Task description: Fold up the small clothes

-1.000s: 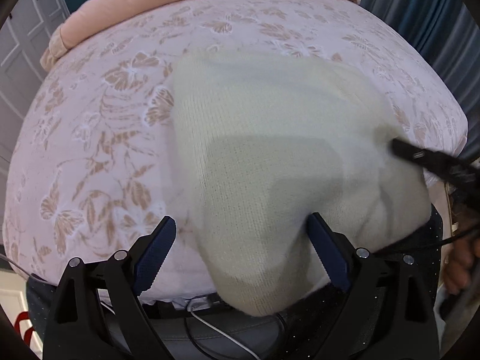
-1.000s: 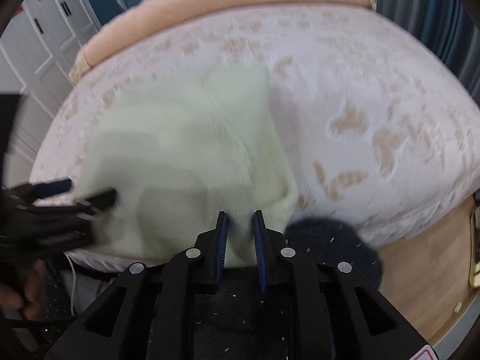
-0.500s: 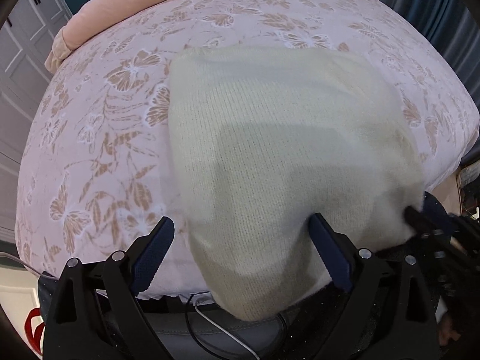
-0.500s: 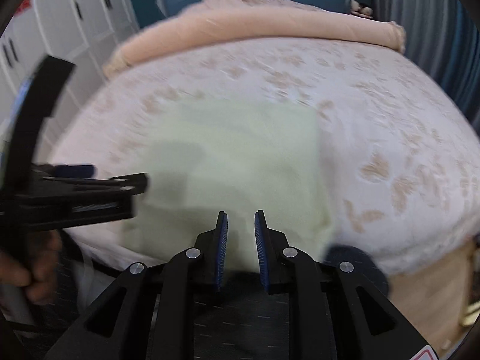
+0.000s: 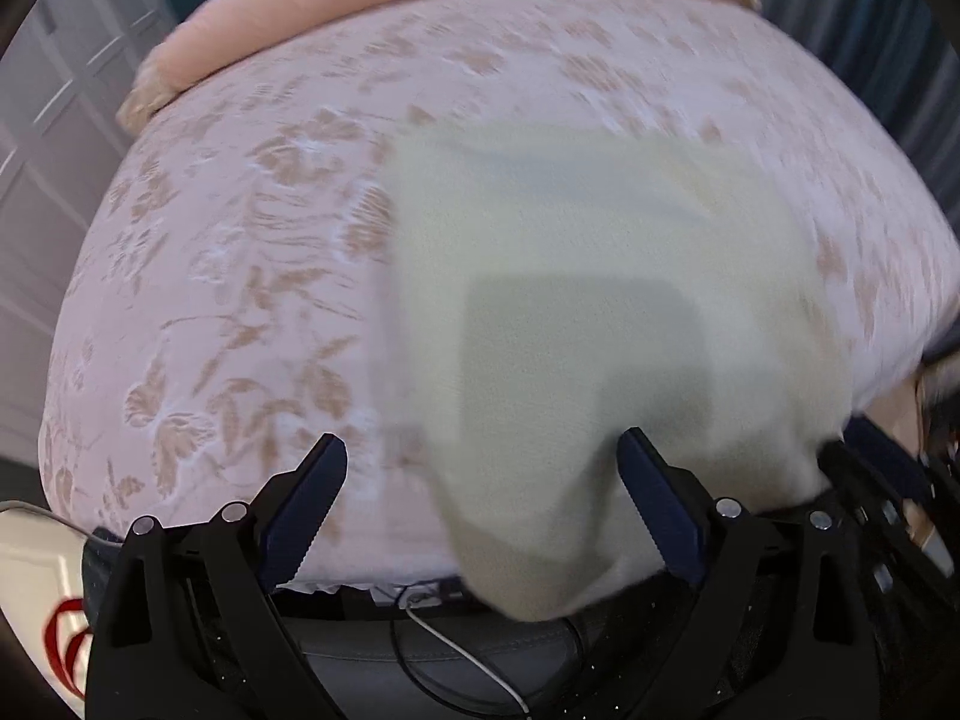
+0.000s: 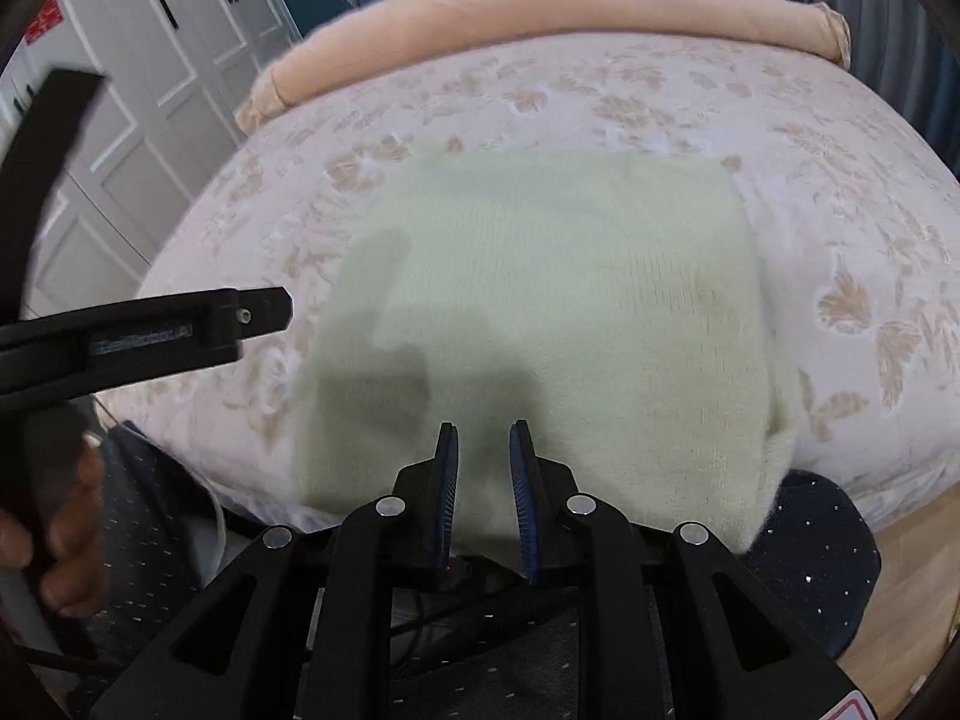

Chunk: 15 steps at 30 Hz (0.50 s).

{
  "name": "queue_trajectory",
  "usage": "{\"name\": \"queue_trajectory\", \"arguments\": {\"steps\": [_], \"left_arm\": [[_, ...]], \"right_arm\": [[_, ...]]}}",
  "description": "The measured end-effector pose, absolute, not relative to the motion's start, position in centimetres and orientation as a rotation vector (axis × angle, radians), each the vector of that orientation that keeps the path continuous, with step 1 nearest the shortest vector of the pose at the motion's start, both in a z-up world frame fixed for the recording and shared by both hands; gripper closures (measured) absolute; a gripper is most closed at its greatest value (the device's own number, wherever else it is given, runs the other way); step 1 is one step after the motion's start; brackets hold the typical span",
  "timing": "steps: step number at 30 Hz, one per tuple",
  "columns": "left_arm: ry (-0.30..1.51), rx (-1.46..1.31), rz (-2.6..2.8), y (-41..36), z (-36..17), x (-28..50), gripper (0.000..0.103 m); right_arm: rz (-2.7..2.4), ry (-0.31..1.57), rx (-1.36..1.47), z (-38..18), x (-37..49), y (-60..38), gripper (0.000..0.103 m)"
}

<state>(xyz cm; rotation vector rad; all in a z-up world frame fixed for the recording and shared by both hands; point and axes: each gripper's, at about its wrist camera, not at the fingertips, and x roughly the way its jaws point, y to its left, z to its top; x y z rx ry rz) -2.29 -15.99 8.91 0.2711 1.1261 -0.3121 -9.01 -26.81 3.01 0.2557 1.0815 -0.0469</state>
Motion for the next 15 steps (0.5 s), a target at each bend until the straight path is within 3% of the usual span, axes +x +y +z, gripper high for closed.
{"name": "queue_trajectory", "arguments": {"steps": [1, 3, 6, 9, 12, 15], "left_arm": [[1.116, 0.251, -0.295, -15.2, 9.4, -2.0, 0.014], [1.096, 0.226, -0.241, -13.5, 10.2, -1.3, 0.014], [1.100, 0.213, -0.183, -11.8, 10.1, -0.6, 0.014], [1.138, 0.177, -0.164, -10.7, 9.8, -0.2, 0.014], [1.129, 0.159, -0.168, -10.4, 10.0, -0.3, 0.014], [1.125, 0.158, -0.209, -11.6, 9.8, -0.7, 0.014]], "right_arm": [[-0.059, 1.131, 0.258, 1.3, -8.3, -27.0, 0.094], [-0.058, 1.144, 0.331, 0.7, -8.1, -27.8, 0.095], [-0.114, 1.037, 0.368, 4.3, -9.9, -29.9, 0.093], [-0.186, 0.948, 0.360, 6.8, -11.9, -32.3, 0.081], [-0.238, 0.921, 0.388, 6.6, -12.5, -35.0, 0.056], [-0.195, 0.959, 0.504, 4.1, -11.2, -37.2, 0.056]]}}
